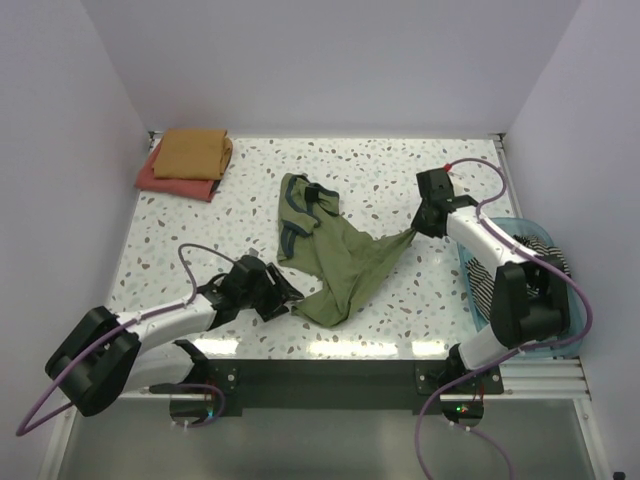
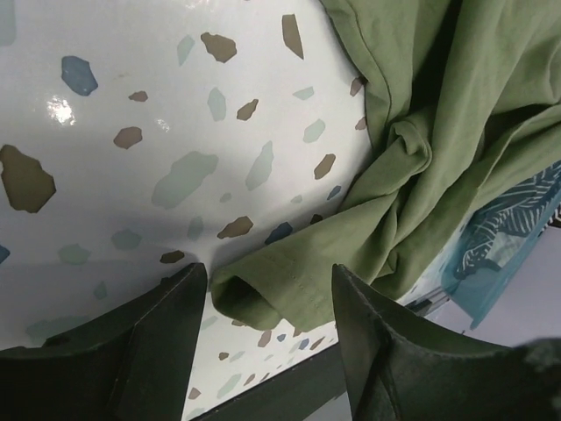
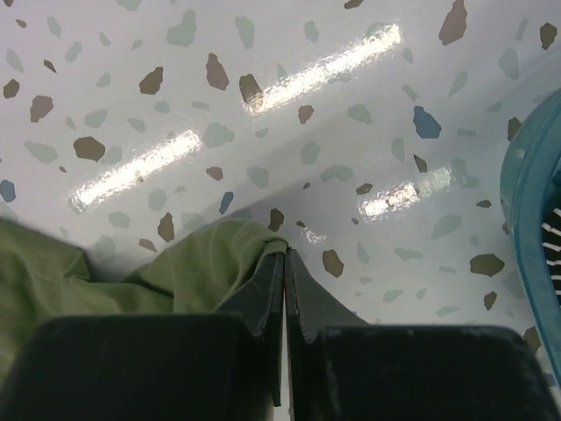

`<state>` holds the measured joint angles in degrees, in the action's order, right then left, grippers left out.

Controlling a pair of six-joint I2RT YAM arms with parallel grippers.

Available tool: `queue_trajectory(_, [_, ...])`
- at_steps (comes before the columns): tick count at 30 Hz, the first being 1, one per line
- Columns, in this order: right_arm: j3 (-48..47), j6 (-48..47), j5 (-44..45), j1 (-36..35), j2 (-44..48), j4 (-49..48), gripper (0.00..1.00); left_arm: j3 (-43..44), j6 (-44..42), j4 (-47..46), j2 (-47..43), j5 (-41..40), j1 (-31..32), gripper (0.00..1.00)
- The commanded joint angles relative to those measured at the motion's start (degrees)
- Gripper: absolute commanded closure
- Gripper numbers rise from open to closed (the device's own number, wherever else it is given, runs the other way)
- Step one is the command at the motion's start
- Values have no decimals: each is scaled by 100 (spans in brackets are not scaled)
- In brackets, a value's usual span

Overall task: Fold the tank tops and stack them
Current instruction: Flatten the tank top out

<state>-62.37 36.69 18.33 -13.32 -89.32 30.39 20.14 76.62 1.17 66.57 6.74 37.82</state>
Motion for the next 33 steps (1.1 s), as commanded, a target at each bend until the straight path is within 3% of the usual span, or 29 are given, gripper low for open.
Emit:
queue_trajectory(1, [-3, -92, -110, 93, 292, -183, 100, 139, -279, 393, 164, -235, 137, 37])
queue_trajectory(8, [-47, -83, -286, 163, 275, -262, 100, 324, -288, 384, 637, -499, 498, 37])
queue_trajectory(11, [-100, -83, -330, 154, 275, -262, 100, 394, -428, 314, 962, -542, 577, 46])
queue_trajectory(14, [-170, -100, -356, 181, 283, -236, 100, 438, -613, 191, 1165, -648, 595, 64])
queue_trajectory(18, [-380, -179, -391, 216, 371, -113, 100, 832, -1305, 295, 999, -955, 525, 97])
queue_trajectory(19, [-555, -197, -391, 233, 397, -60, 100, 1086, -1421, 374, 903, -990, 437, 100])
queue_trajectory(27, [-1750, -417, -540, 365, 1142, 546, 100, 2993, -2712, 2138, -468, -2095, 59, 100])
queue_trajectory(33, [-3119, -697, -655, 401, 2005, 959, 100, 5251, -3511, 3117, -1111, -2958, 6, 100])
